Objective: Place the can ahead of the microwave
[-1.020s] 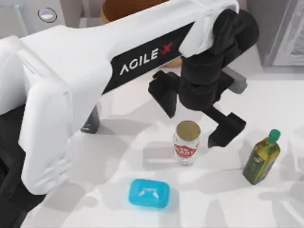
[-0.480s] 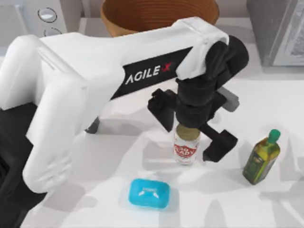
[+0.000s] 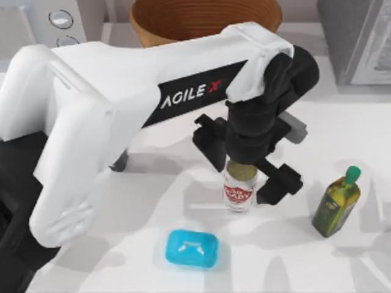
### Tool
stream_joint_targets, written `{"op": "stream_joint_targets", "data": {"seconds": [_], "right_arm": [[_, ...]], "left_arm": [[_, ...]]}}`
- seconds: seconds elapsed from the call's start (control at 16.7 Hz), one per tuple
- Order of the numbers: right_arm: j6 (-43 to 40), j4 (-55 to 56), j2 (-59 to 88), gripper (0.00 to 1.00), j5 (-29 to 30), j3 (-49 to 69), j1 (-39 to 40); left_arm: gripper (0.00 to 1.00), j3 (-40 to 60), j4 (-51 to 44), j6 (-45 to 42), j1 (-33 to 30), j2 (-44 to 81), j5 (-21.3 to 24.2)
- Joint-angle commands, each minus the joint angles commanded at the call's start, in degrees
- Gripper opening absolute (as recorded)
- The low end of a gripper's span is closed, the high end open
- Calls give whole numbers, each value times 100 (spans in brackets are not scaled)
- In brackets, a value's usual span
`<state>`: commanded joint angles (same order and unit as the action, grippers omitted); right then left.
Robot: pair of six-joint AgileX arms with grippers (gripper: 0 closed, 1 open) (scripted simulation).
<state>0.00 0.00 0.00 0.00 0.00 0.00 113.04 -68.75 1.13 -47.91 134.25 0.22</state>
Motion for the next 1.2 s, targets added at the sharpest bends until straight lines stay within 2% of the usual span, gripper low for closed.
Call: {"op": "stream_joint_targets", "data": {"seconds": [0.54,1.2], "right_arm": [[0,0,0,100,0,0,0],[0,0,0,100,0,0,0]], "left_arm": [[2,0,0,0,0,0,0],[0,28,-64,-69,-86,-83,79]]}}
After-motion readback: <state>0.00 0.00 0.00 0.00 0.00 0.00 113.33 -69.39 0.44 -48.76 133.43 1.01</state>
